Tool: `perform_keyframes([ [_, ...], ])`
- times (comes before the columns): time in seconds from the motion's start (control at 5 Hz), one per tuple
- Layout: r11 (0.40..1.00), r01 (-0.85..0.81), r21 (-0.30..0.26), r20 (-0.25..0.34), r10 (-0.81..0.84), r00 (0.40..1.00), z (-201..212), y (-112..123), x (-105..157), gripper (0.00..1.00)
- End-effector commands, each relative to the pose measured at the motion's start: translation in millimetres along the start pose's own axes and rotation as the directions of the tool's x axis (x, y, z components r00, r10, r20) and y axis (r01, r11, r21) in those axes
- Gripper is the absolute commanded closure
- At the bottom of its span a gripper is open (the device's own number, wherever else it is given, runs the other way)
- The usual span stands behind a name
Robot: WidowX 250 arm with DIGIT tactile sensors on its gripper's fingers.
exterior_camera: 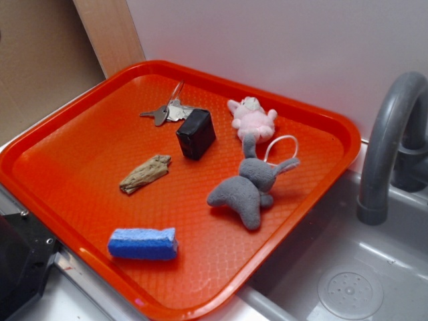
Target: Grab the gray animal.
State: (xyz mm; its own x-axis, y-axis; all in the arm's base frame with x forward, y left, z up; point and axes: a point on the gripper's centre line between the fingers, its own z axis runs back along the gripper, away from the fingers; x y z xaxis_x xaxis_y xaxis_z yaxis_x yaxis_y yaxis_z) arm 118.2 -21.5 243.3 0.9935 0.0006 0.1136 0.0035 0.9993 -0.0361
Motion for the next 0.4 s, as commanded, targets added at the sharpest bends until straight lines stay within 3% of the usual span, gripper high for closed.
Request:
perform_keyframes([
  [0.0,1.000,0.000,0.000,0.000,0.000,1.000,0.0,0.0,0.0,0.00],
  [0.2,0.999,0.028,-0.027,0.016,-0.028,0.999,5.0,-29.8,10.0,0.00],
])
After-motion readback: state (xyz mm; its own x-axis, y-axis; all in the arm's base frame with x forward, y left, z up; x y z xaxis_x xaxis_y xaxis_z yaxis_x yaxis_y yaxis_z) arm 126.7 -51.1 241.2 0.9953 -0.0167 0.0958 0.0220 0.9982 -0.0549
